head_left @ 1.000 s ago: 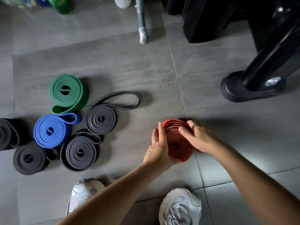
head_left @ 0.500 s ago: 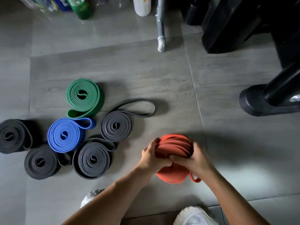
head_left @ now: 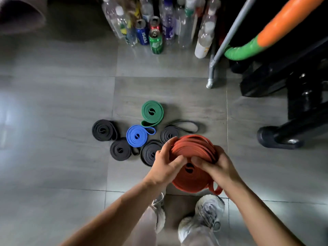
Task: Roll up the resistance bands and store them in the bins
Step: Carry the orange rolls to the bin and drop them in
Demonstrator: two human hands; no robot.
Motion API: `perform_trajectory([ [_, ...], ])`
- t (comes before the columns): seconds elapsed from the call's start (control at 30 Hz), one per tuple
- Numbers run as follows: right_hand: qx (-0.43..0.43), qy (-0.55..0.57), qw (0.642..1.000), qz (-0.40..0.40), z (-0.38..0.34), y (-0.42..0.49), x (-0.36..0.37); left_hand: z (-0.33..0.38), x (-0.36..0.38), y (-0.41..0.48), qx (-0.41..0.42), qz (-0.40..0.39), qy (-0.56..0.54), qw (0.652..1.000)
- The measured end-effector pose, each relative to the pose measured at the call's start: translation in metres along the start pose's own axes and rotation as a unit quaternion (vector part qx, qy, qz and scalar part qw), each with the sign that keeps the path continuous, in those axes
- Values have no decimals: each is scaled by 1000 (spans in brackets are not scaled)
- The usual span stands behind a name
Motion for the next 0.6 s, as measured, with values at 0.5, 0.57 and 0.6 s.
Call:
perform_trajectory([
  [0.5, -79, -115, 962, -235, -336, -322, 154, 234, -179, -388, 69, 91, -147, 982],
  [0.57, -91, -141, 949, -267, -352, -346, 190, 236, -209, -422, 87, 122, -162, 975],
  [0.6, -95, -151, 942, -284, -358, -356, 210, 234, -226, -436, 92, 137, -175, 971],
])
Point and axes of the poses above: each hand's wrist, its own y-axis towards the middle knuckle, its own x-axis out of the palm, z = x × y, the point moved 10 cm from there along y, towards the middle knuckle, and after that the axes turned 7 degrees about y, right-handed, at the moved point
